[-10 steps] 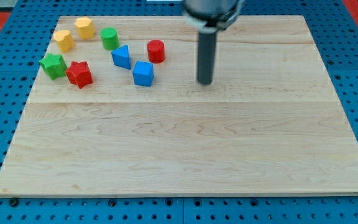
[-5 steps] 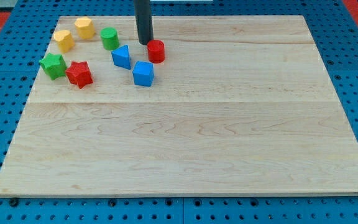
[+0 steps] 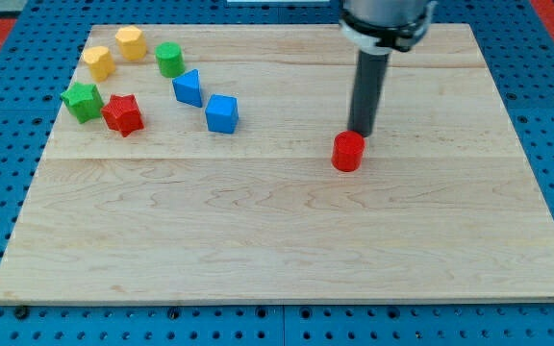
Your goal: Move the red circle left to cube
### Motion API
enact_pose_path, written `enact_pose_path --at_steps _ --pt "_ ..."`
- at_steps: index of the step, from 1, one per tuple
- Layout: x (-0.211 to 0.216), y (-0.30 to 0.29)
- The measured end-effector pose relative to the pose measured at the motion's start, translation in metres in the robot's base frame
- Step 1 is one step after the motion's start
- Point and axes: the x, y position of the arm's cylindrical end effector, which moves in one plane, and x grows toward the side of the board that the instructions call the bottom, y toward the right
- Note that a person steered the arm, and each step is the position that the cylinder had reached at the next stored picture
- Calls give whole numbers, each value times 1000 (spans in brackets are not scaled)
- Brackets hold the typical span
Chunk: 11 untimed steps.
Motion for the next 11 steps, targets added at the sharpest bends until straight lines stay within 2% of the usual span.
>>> enact_pose_path --at_steps 1,2,4,5,6,7,8,11 --pt "37 18" --pt "42 -22" --pt "42 -144" --pt "43 -174" --pt "41 -119" --pt "17 -149" --pt "16 -196" --pt "34 -256"
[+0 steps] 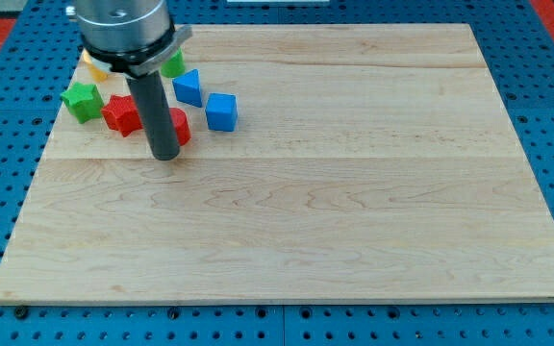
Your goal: Move the red circle left to cube
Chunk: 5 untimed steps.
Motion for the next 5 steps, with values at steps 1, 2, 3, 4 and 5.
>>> enact_pose_path --at_steps 1,2,3,4,5 --pt "-6 1" --pt "-17 1" --pt "-19 7" --pt "-16 7" --pt "9 -30"
